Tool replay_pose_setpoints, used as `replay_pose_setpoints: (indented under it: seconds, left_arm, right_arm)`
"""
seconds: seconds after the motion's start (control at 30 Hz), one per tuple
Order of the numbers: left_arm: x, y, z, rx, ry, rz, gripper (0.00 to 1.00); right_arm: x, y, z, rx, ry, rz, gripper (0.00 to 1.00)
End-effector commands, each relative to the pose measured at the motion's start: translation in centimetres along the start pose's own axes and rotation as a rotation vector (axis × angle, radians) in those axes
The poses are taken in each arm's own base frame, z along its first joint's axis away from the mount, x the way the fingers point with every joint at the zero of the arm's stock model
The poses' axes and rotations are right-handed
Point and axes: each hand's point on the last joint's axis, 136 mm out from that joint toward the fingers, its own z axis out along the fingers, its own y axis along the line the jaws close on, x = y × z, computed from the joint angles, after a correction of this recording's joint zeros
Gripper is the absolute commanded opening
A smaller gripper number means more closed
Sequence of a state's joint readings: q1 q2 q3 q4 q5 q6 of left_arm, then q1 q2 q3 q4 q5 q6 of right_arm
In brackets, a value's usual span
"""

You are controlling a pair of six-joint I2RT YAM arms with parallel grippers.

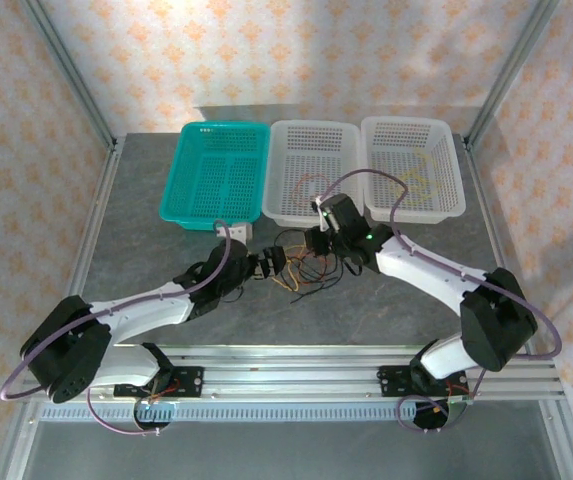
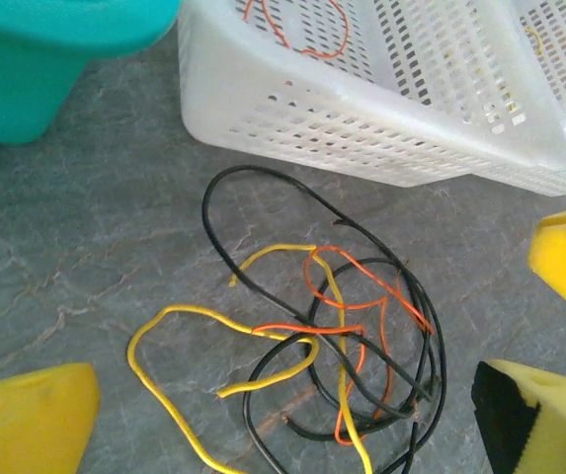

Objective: Untangle the cables

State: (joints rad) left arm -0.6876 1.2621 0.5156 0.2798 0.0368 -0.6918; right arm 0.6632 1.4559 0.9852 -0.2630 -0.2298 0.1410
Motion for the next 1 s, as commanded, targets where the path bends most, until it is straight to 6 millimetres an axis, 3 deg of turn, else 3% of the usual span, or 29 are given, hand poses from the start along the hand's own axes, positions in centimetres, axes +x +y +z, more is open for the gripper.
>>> replay_pose_setpoints:
  seconds: [0.0,0.3,0.97]
  left_arm:
    - [-0.7,-0.4,-0.9,0.039,-0.063,-0.058,0.98]
    - [-0.3,-0.3,-1.4,0.070,-0.075,-0.088,0.96]
    - [-0.3,1.6,-1.0,0.056,-0.082,-0.136,0.94]
  right_arm:
    - [1.4,0.9,0.9,-0.049,0.065,-0.052,0.23]
    - [3.3,1.4,3.4,-0.084,0.182,-0.129,0.28]
    - [3.4,1.5,6.3,-0.085,0.220,-0.184,0.30]
